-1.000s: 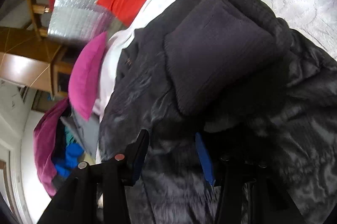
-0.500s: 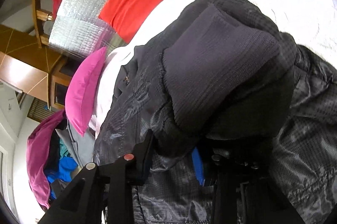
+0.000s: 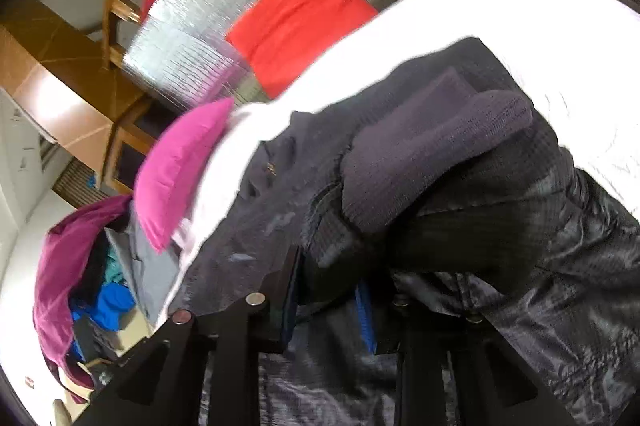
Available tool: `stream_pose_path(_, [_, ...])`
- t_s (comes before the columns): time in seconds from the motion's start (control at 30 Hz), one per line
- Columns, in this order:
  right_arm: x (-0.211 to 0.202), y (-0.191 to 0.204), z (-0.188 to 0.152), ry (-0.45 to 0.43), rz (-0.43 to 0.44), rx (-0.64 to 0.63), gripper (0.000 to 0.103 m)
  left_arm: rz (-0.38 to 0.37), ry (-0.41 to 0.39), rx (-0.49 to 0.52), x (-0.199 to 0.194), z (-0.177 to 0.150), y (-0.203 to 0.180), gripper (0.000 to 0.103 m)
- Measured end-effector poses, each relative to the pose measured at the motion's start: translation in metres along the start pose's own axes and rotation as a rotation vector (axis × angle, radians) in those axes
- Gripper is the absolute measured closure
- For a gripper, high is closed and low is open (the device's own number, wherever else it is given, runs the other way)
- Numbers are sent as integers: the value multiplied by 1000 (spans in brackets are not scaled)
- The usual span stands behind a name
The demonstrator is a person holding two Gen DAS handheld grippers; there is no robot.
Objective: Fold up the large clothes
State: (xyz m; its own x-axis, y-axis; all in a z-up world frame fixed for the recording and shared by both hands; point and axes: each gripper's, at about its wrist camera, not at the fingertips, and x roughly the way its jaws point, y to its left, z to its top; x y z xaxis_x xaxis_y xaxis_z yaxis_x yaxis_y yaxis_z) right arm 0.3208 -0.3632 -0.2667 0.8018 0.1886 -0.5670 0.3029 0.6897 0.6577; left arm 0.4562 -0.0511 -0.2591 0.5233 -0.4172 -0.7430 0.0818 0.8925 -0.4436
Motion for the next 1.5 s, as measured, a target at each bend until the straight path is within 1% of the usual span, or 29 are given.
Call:
stream_pose_path(0.07, [13,-7,-1,57,-31,23,75,25,45,5,11,-2,3,77])
stream_pose_path(0.1, [15,-10,-1,75,-30,36,75,27,49,5,12,-2,3,77])
stream_pose_path(0.17, [12,-14,1,82,0,74,74,22,54,-3,10,-1,1,73])
stream_pose_path(0.2, [8,-16,3,87,20,99,73,6,66,-14,8,0,2,61])
stream_pose_path(0.23, [6,-18,4,93,29,116,72,-4,73,-26,4,-2,4,45])
stream_pose_path(0.27, [3,-21,5,101,31,141,70,-13,78,-50,2,-1,8,40])
stream_pose_path(0.3, [-2,-26,6,103,23,169,66,-15,76,-67,0,0,12,39])
stream_pose_path(0.43, [-26,-51,13,41,5,275,66,-40,49,-145,-14,7,34,39])
stream_pose_path(0.5, [-29,-63,17,27,10,318,66,-9,50,-142,-9,8,37,40])
stream_pose_path(0.57, [-20,-67,18,31,21,335,66,30,49,-120,-1,7,33,46])
stream_pose_path(0.6, [-18,-66,18,18,26,324,66,44,41,-100,2,9,28,53])
stream_pose_path(0.63, [-16,-60,19,12,14,284,66,48,35,-86,4,9,25,56])
stream_pose_path(0.67, [-16,-53,19,8,-3,240,68,52,28,-71,4,10,22,56])
stream_pose_path(0.7, [-18,-43,20,-9,-29,171,77,60,20,-51,4,10,17,56])
stream_pose_path(0.73, [-20,-35,20,-32,-55,117,82,62,17,-37,5,10,14,56])
stream_pose_path(0.8, [-27,-28,22,-73,-66,79,83,62,4,5,3,9,8,56])
stream_pose_path(0.83, [-30,-28,23,-89,-76,77,83,72,5,23,6,10,6,56])
stream_pose_path(0.87, [-30,-32,24,-83,-90,82,83,85,17,27,9,9,6,56])
stream_pose_path(0.93, [-23,-44,23,-42,-107,123,83,95,50,12,15,6,10,56])
stream_pose_path(0.97, [-22,-46,24,-38,-104,130,84,99,50,18,15,5,9,56])
stream_pose_path(1.07, [-40,-37,26,-106,-109,73,84,113,42,60,10,2,0,53])
stream_pose_path(1.1, [-45,-34,27,-130,-115,59,84,122,39,84,9,0,-5,50])
stream_pose_path(1.17, [-51,-35,27,-150,-130,54,84,149,33,132,11,-5,-14,48])
stream_pose_path(1.27, [-45,-48,26,-101,-166,86,84,200,23,200,14,-10,-25,45])
stream_pose_path(1.3, [-42,-52,26,-67,-167,95,84,217,18,217,15,-11,-28,45])
stream_pose_path(1.4, [-50,-52,25,-42,-143,121,79,238,12,232,17,-12,-30,45])
stream_pose_path(1.43, [-58,-51,22,-34,-139,135,74,238,9,233,17,-12,-30,45])
stream_pose_path(1.47, [-61,-51,19,-19,-140,143,67,238,8,233,17,-12,-29,45])
stream_pose_path(1.5, [-64,-51,15,7,-130,161,44,239,7,232,17,-13,-28,45])
